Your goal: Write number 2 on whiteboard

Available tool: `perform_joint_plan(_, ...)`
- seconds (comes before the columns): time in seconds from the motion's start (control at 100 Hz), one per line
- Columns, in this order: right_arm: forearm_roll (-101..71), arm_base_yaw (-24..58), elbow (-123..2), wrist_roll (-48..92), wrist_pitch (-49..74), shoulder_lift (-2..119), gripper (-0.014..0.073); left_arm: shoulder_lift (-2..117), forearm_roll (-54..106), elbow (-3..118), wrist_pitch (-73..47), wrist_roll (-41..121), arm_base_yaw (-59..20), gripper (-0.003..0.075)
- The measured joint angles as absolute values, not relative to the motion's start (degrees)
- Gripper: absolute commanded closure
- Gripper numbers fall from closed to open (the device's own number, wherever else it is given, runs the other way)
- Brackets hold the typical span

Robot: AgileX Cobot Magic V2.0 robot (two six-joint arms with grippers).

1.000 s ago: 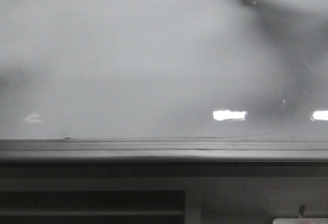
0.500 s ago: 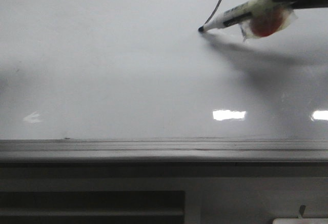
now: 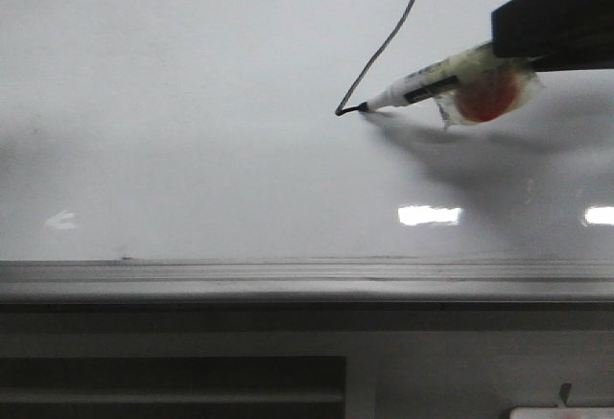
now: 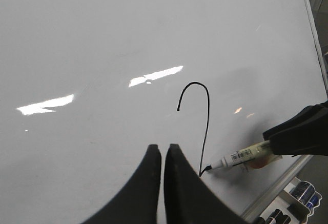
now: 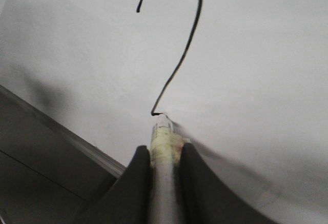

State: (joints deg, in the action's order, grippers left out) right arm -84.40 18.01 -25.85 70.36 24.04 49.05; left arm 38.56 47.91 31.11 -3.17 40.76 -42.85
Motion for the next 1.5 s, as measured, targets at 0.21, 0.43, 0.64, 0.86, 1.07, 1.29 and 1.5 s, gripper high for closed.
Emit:
perform_joint_plan(0.21,-70.91,18.01,-23.33,56.73,19.72,41.15,0.0639,38.56,48.04,31.11,-3.17,40.76,-42.85,0.0741)
perform_joint_plan(0.43,-66.86,17.90,-22.63,51.50,21.71,35.79,0.0639,38.56,48.04,31.11,-3.17,40.76,-42.85,0.0741)
perform_joint_plan(0.64,-66.86,17.90,-27.39,51.26,31.35,34.30,0.0639,38.56,48.42,31.11,-3.40,40.76,-42.85,0.0740)
perform_joint_plan(0.86,-65.85,17.90,-35.41,51.26,39.11,41.04,0.0639,40.50,48.69,34.31,-11.15,41.49,-42.85,0.0687)
perform_joint_plan(1.07,-64.69,17.90,-41.29,52.95,48.75,51.45,0.0639,47.46,48.80,41.05,-23.53,47.72,-42.85,0.0385)
perform_joint_plan(1.29,-64.37,17.90,-45.62,54.24,53.75,55.63,0.0639,54.79,53.48,44.62,-31.19,57.03,-42.85,0.0314)
perform_joint_plan(1.5,-63.57,17.90,-46.86,54.50,56.72,56.65,0.0639,61.04,58.79,46.99,-31.90,67.75,-47.38,0.0314)
